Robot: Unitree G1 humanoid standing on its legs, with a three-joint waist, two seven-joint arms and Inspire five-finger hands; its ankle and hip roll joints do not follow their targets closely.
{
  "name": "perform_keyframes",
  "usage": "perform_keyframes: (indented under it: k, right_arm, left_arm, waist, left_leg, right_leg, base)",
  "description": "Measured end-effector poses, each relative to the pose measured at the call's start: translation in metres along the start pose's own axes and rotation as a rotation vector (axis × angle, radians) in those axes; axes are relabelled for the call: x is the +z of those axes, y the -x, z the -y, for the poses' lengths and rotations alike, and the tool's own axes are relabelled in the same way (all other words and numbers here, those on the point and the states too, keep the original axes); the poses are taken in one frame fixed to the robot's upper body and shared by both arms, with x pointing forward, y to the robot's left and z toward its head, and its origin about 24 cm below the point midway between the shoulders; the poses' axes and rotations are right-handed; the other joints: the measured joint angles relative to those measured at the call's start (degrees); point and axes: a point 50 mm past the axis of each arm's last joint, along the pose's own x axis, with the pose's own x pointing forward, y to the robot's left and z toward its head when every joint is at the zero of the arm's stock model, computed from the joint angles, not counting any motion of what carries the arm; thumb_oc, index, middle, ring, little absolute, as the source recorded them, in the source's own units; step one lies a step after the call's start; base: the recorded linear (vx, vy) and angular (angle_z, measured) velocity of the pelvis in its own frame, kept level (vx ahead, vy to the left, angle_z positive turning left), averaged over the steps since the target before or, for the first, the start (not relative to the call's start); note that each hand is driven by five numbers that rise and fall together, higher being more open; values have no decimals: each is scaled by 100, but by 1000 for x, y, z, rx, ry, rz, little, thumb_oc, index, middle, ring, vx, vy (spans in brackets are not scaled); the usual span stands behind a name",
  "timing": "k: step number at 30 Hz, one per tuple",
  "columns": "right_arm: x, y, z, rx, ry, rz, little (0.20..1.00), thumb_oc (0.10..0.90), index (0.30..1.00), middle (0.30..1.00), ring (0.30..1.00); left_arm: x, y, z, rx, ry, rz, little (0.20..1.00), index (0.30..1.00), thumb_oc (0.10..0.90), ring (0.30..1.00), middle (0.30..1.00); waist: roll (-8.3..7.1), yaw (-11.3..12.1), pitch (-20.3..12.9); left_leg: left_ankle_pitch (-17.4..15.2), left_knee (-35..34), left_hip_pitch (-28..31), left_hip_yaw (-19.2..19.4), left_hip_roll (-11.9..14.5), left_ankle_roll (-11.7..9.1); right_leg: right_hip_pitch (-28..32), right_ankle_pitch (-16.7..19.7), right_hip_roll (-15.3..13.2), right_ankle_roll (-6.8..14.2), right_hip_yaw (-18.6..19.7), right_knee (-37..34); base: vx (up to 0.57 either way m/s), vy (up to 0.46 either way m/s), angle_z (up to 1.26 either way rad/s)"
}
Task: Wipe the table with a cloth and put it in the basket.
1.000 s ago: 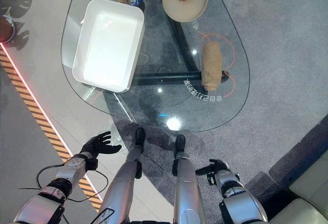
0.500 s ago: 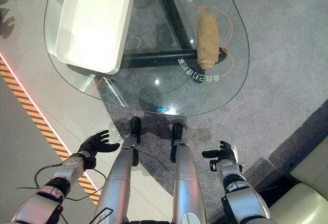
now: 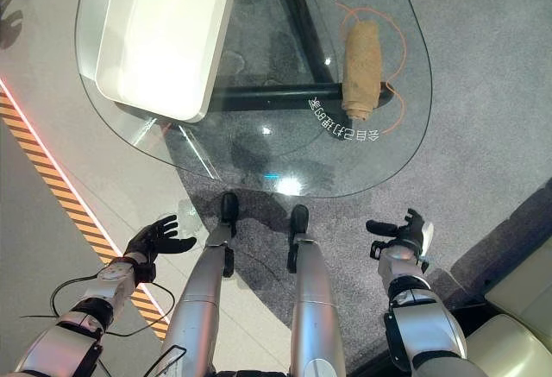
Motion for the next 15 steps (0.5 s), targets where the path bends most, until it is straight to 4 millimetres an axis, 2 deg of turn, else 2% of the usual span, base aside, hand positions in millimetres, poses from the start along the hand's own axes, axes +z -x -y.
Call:
perform_keyframes:
  k: [5,8,9,10,13,15]
  right_arm:
    - [31,1,-5,-34,-129,106,900,800,900,900,900]
    - [41,2,-6,-43,-174,138,900,800,900,900,900]
    - [55,5,-8,-56,-226,189,900,800,900,900,900]
    - [55,5,-8,-56,-226,189,900,800,900,900,900]
    - [92,16,-14,-94,-341,306,900,800,900,900,900]
    - [108,19,-14,-127,-390,355,900,800,900,900,900]
  left_arm:
    - [0,0,1,-3,-5,2,900,900,800,900,900]
    - [1,0,2,-6,-6,5,900,900,800,900,900]
    - [0,0,3,-8,2,4,900,900,800,900,900]
    - [0,0,3,-8,2,4,900,900,800,900,900]
    - [-2,0,5,-7,9,9,900,900,800,900,900]
    - [0,0,5,2,20,16,900,900,800,900,900]
  waist:
    - [-1,-6,0]
    - [-1,-5,0]
    - [-1,-9,0]
    - [-1,-9,0]
    - [0,-26,0]
    - [-1,-18,0]
  left_leg:
    - [-5,4,7,-9,0,5]
    - [-17,5,7,-9,-1,12]
    - [-31,2,7,-8,-1,-7]
    - [-31,2,7,-8,-1,-7]
    - [-33,-10,-56,13,-3,-10]
    - [-32,-9,-114,7,-1,-9]
  right_leg:
    - [8,-4,3,-8,-2,1]
    - [8,-19,3,-35,-1,0]
    - [7,-36,5,-11,3,-4]
    - [7,-36,5,-11,3,-4]
    - [-82,-33,4,-13,22,-13]
    - [-135,-26,9,-16,17,-9]
  base:
    - [0,0,0]
    - [0,0,0]
    - [0,0,0]
    - [0,0,0]
    - [-9,35,-4]
    - [-5,15,-2]
